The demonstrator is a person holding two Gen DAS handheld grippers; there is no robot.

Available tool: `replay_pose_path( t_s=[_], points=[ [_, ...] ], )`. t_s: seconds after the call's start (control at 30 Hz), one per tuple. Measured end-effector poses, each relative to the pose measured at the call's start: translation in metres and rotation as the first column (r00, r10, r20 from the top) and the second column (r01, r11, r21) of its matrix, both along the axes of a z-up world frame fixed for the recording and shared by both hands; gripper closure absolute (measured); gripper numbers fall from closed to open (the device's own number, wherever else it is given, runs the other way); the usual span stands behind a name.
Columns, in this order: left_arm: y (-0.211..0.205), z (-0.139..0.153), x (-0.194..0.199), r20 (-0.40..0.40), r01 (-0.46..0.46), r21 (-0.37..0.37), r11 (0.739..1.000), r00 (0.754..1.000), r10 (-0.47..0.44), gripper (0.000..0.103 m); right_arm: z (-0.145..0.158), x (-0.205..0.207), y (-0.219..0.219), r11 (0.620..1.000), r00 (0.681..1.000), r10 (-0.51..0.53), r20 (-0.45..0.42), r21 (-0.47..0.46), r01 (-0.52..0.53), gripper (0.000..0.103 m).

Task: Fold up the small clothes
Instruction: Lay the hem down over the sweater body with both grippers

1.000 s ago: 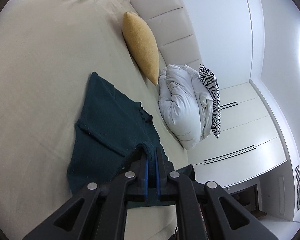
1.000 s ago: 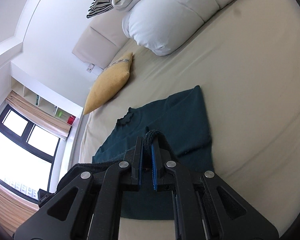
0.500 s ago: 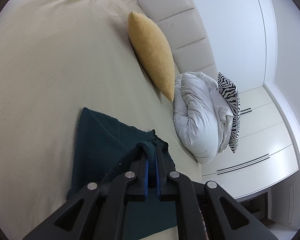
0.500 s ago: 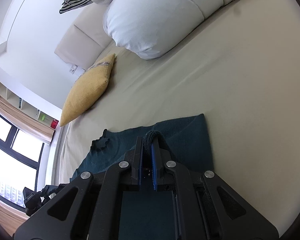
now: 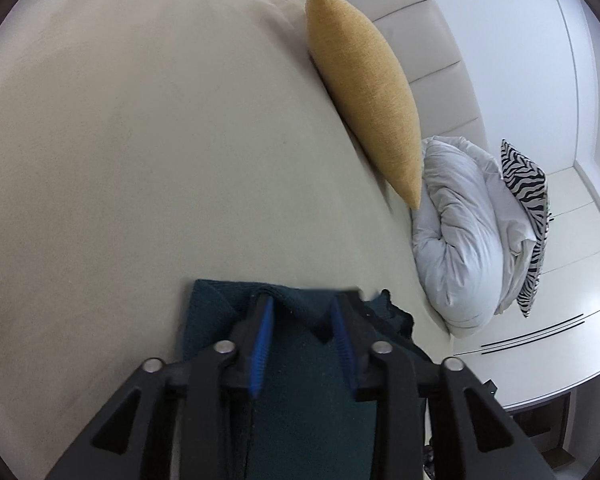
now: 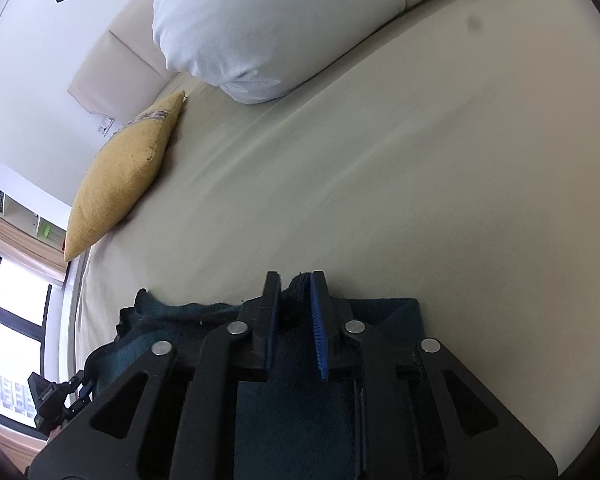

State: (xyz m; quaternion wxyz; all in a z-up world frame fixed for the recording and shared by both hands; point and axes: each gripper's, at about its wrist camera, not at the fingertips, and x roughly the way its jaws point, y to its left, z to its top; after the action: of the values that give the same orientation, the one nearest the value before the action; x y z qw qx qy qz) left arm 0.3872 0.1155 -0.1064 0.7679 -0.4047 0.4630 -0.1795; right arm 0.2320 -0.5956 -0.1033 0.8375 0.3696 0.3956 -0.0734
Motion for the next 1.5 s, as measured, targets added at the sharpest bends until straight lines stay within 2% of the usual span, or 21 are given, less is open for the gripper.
replay_pose_path(
  t_s=[0.03,0.07,0.1,0.23,0.3,0.53,0.67,0.8,0.93,1.0,1.07,1.17,1.43,1.5],
  points=[
    [0.001,0.004,-0.003,0.011,0.002,-0.004,1.000,1.000,-0.002,0.052,0.001,-0.002,-0.001,1.000,1.000,-0.003,0.005,-0.001,0.003,0.063],
    [0.003,0.010,-0.007,0.027,-0.001,0.009,1.000,1.000,0.000,0.042,0.003,-0.006,-0.003,1.000,1.000,-0.020,0.020,0.003,0.020,0.054],
    [0.005,0.016,-0.011,0.039,-0.007,0.027,1.000,0.999,0.006,0.035,0.007,-0.011,-0.005,0.999,0.999,-0.034,0.033,0.004,0.034,0.048],
    [0.014,0.037,-0.031,0.085,-0.016,0.009,1.000,0.996,0.015,0.034,0.018,-0.037,-0.008,0.999,0.998,-0.040,0.051,0.007,0.040,0.048],
    [0.016,0.043,-0.047,0.100,-0.005,0.028,1.000,0.995,0.003,0.034,0.023,-0.053,-0.002,1.000,0.998,-0.011,0.057,-0.008,0.011,0.048],
    [0.010,0.037,-0.112,0.105,0.028,0.131,0.991,0.994,-0.042,0.034,0.033,-0.114,0.049,0.974,0.990,0.140,0.028,-0.182,-0.133,0.048],
    [0.008,0.032,-0.147,0.118,0.042,0.182,0.982,0.991,-0.064,0.034,0.029,-0.141,0.070,0.951,0.979,0.202,0.009,-0.239,-0.194,0.048],
    [0.001,0.033,-0.168,0.137,0.053,0.266,0.962,0.986,-0.092,0.040,0.026,-0.164,0.074,0.937,0.979,0.206,-0.008,-0.286,-0.200,0.048],
    [-0.004,0.032,-0.175,0.162,0.049,0.351,0.935,0.980,-0.113,0.044,0.023,-0.180,0.068,0.946,0.982,0.188,-0.014,-0.265,-0.185,0.049],
    [-0.008,0.028,-0.174,0.157,0.056,0.385,0.921,0.980,-0.126,0.053,0.024,-0.184,0.067,0.944,0.981,0.195,-0.016,-0.269,-0.192,0.050],
    [-0.011,0.023,-0.174,0.142,0.063,0.400,0.914,0.981,-0.129,0.063,0.027,-0.189,0.069,0.937,0.980,0.201,-0.008,-0.289,-0.194,0.051],
    [-0.012,0.019,-0.177,0.136,0.057,0.434,0.899,0.982,-0.128,0.071,0.030,-0.196,0.068,0.935,0.983,0.186,0.003,-0.309,-0.176,0.053],
    [-0.014,0.018,-0.180,0.131,0.056,0.477,0.877,0.982,-0.134,0.072,0.020,-0.199,0.069,0.937,0.979,0.201,-0.020,-0.287,-0.198,0.069],
    [-0.015,0.017,-0.182,0.133,0.056,0.484,0.873,0.982,-0.136,0.077,0.017,-0.199,0.072,0.933,0.979,0.201,-0.028,-0.299,-0.200,0.071]
  ],
)
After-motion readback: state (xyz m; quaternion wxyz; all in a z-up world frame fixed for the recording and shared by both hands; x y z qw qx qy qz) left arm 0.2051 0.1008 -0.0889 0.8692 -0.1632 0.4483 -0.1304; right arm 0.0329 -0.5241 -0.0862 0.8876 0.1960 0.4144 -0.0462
